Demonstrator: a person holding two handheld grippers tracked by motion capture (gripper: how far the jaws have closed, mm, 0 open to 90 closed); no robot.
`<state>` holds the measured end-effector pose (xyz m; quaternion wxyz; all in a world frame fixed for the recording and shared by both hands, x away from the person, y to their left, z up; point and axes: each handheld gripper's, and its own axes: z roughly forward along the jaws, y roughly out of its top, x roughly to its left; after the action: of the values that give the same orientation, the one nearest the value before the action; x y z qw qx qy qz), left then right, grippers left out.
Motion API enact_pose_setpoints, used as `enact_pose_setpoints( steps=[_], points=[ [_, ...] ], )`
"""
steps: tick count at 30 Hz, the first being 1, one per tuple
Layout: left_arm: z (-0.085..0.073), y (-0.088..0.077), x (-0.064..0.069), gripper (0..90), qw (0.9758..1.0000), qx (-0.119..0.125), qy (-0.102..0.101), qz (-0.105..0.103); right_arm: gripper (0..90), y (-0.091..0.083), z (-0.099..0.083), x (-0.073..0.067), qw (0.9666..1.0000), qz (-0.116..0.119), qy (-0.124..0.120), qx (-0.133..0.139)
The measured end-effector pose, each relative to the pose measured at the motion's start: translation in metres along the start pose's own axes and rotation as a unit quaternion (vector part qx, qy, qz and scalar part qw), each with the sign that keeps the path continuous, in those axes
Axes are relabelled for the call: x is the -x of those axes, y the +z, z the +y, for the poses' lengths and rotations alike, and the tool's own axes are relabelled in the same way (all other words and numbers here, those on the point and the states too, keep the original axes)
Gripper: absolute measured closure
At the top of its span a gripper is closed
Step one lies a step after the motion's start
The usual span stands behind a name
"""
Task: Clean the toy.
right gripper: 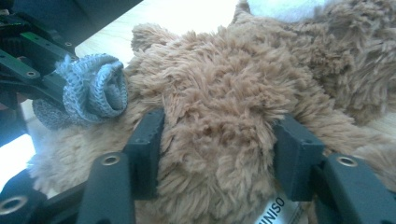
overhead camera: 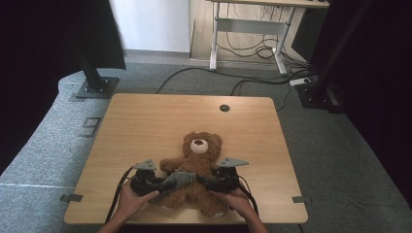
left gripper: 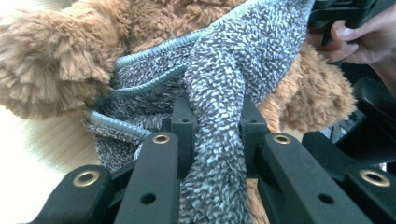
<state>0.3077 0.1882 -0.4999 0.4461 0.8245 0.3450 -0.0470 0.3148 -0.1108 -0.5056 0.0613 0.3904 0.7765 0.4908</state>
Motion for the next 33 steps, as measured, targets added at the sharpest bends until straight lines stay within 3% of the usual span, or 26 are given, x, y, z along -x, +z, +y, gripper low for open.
enact_pose_setpoints(
  steps=[4,5,8,13,20,25,30,33],
  points=[
    [0.003,0.002,-0.004,73.7,1.0,-0.001,-0.004,0.004,48.3,0.003,0.001,-0.004,0.9996,-0.024,-0.01,0.008],
    [0.006,0.002,-0.006,73.7,1.0,0.0,-0.005,0.008,49.7,0.005,0.002,-0.006,0.9988,-0.044,-0.011,0.014],
    [0.01,0.0,-0.007,73.7,0.9999,0.005,-0.004,0.013,50.9,0.009,0.003,-0.009,0.9971,-0.072,-0.009,0.025],
    [0.016,-0.017,0.003,73.7,0.9995,0.029,0.006,0.006,51.8,0.016,0.004,-0.01,0.9949,-0.092,0.002,0.043],
    [0.018,-0.025,0.026,73.6,0.9989,0.033,0.032,-0.012,51.7,0.02,0.005,-0.007,0.9942,-0.093,0.018,0.051],
    [0.017,-0.02,0.029,73.6,0.999,0.027,0.032,-0.018,51.6,0.019,0.005,-0.004,0.9945,-0.089,0.024,0.051],
    [0.013,-0.008,0.028,73.6,0.9995,0.001,0.029,-0.012,50.1,0.018,0.004,-0.002,0.9949,-0.079,0.034,0.053],
    [0.009,0.001,0.026,73.7,0.9993,-0.019,0.034,0.002,45.0,0.016,0.005,0.001,0.9957,-0.058,0.048,0.053]
  ],
)
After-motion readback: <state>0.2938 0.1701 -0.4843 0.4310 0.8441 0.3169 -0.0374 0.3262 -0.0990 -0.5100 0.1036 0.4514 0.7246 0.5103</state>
